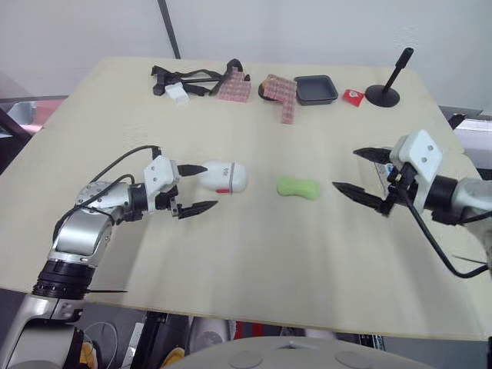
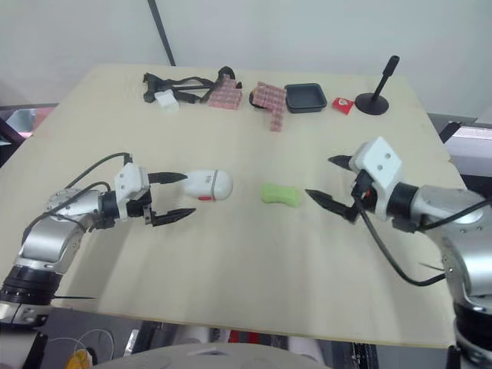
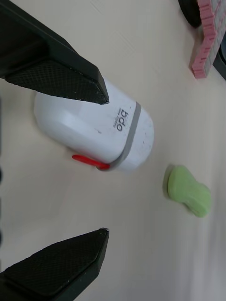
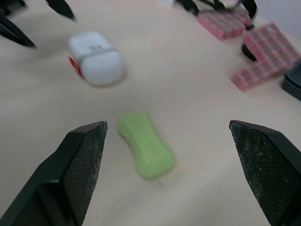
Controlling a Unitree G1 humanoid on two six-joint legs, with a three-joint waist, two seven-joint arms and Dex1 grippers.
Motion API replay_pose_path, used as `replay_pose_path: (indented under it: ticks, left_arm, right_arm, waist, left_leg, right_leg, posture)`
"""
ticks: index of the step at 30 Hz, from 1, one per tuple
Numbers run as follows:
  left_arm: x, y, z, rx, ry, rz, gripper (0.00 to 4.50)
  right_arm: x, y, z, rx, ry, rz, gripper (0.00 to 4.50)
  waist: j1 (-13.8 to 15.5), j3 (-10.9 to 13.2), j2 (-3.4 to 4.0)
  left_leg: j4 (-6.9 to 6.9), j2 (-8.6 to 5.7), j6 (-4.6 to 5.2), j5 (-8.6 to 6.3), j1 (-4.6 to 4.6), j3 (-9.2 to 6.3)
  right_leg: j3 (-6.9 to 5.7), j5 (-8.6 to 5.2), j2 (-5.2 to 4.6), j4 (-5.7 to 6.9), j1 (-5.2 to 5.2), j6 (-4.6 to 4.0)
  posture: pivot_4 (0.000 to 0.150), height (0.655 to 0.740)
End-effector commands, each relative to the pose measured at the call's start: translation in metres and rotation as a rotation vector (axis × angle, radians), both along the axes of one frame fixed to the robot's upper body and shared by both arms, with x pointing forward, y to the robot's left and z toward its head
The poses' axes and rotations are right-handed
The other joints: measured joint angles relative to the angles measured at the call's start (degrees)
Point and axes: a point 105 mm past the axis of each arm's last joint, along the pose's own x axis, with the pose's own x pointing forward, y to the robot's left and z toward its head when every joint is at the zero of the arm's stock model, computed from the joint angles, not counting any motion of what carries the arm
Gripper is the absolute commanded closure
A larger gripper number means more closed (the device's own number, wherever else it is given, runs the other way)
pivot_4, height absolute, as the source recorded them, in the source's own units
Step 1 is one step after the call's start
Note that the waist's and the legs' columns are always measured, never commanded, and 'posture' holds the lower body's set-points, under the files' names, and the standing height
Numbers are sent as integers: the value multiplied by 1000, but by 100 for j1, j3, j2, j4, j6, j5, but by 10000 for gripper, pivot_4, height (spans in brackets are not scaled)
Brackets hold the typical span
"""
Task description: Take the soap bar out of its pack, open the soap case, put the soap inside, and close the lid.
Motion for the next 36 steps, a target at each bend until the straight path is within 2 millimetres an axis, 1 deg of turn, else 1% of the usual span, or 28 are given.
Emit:
replay_pose_path:
  ticks: [1,3,5,7,8,12,16,23,27,33,36]
  left_arm:
    - [2,14,9,7,-29,51,0]
    - [1,19,7,14,-26,73,0]
    - [1,24,7,10,-28,104,0]
    - [3,29,9,2,-33,143,0]
    - [3,33,8,7,-34,162,0]
    - [2,42,0,53,-7,188,0]
    - [3,47,-6,83,25,195,0]
    - [8,51,-8,116,33,198,0]
    - [9,51,-10,144,41,170,0]
    - [14,46,-14,199,74,73,0]
    - [22,43,-15,202,78,43,0]
  right_arm:
    - [-8,17,-11,42,-1,111,278]
    - [-5,19,-17,77,-12,101,278]
    - [-7,23,-24,128,38,126,278]
    - [-9,27,-27,161,59,146,278]
    - [-7,27,-28,167,62,135,278]
    - [5,26,-38,122,50,83,278]
    - [3,28,-46,81,60,113,278]
    - [-2,34,-46,50,50,170,278]
    - [0,37,-47,22,39,172,278]
    - [5,41,-48,1,24,155,278]
    - [4,42,-49,-5,21,154,278]
  waist:
    - [-33,0,0]
    - [-54,-1,-1]
    - [-71,-2,-3]
    - [-69,-2,-3]
    - [-69,-2,-3]
    - [-92,-3,-4]
    - [-78,-3,-4]
    - [-81,-3,-5]
    - [-84,-3,-5]
    - [-63,-3,-6]
    - [-59,-3,-6]
  left_leg:
    - [0,0,0,0,1,0]
    - [0,-1,1,0,-1,-1]
    - [1,-2,1,0,-6,-1]
    - [0,-2,1,0,-7,-2]
    - [0,-2,1,0,-8,-4]
    - [0,-2,1,0,-7,-6]
    - [0,-2,1,0,-7,-7]
    - [-1,-3,1,0,-9,-8]
    - [-1,-2,1,0,-8,-8]
    - [0,-3,2,1,12,-9]
    - [-1,-5,2,1,17,-9]
  right_leg:
    - [-2,0,0,2,0,-1]
    - [-1,0,-1,-1,0,0]
    - [-3,0,-2,-3,0,0]
    - [-3,0,-3,-6,0,0]
    - [-5,0,-3,-6,0,0]
    - [-8,0,-3,-5,0,0]
    - [-11,0,-5,-8,0,0]
    - [-11,0,-4,-9,0,0]
    - [-11,0,-4,-9,1,0]
    - [-12,0,-4,-6,0,1]
    - [-10,0,-4,-8,0,1]
  posture:
    - [1500,7400]
    - [1500,7400]
    - [1500,7400]
    - [1500,7400]
    - [1500,7400]
    - [1500,7400]
    - [1500,7400]
    - [1500,7400]
    - [1500,7400]
    - [1500,7400]
    - [1500,7400]
